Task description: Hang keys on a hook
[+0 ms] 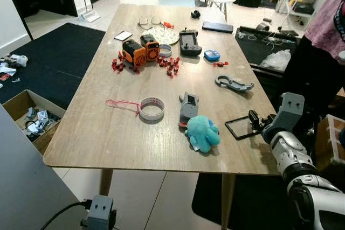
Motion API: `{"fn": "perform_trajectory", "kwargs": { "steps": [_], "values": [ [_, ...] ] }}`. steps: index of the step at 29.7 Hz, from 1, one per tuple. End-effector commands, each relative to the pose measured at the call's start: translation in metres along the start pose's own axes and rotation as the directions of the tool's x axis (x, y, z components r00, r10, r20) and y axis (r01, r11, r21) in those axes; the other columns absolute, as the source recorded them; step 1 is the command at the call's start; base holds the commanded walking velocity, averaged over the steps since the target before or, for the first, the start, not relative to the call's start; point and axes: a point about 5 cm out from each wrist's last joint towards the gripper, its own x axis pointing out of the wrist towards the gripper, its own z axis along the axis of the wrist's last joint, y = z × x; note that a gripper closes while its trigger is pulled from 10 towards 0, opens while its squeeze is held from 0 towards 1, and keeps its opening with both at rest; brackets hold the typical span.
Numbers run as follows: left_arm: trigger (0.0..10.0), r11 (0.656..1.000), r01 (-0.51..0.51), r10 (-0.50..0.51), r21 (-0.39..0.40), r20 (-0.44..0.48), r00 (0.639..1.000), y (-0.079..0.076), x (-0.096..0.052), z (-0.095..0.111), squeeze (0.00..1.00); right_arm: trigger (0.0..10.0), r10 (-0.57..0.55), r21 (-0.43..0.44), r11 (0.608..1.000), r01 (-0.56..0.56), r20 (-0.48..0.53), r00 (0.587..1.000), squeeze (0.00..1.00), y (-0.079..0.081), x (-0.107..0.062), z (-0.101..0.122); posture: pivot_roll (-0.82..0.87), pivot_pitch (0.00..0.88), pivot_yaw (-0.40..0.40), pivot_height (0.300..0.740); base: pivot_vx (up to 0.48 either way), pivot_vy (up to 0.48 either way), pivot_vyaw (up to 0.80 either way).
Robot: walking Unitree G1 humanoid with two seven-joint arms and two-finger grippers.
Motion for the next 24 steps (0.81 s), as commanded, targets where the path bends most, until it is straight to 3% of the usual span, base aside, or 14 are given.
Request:
{"fn": "perform_trajectory", "kwargs": {
  "steps": [1,22,23,24],
  "values": [
    [10.0,1.0,0.007,-0.007,-0.016,-0.006,1.0,-0.004,-0.003,-0.004,0.0,10.0,0.005,-0.003,1.0,-0.005,-0.01,1.0,0.0,0.002,0.001,-0.001,0.06,0.149,-0.039,0.74,0.0,0.0,0.0],
    [10.0,1.0,0.012,-0.012,-0.009,0.009,1.0,-0.006,-0.003,0.003,0.0,10.0,0.081,-0.01,0.997,-0.082,-0.063,0.995,0.0,0.016,-0.002,-0.021,0.06,0.145,-0.038,0.74,0.0,0.0,0.0],
    [10.0,1.0,0.013,-0.012,-0.008,0.008,1.0,-0.006,-0.003,0.003,0.0,6.9,0.082,-0.007,0.997,-0.083,-0.064,0.995,0.0,0.016,-0.002,-0.022,0.06,0.145,-0.038,0.74,0.0,0.0,0.0],
    [10.0,1.0,0.013,-0.013,-0.008,0.008,1.0,-0.006,-0.003,0.003,0.0,6.9,0.083,-0.004,0.997,-0.083,-0.065,0.994,0.0,0.016,-0.002,-0.022,0.06,0.145,-0.038,0.74,0.0,0.0,0.0]
  ]
}}
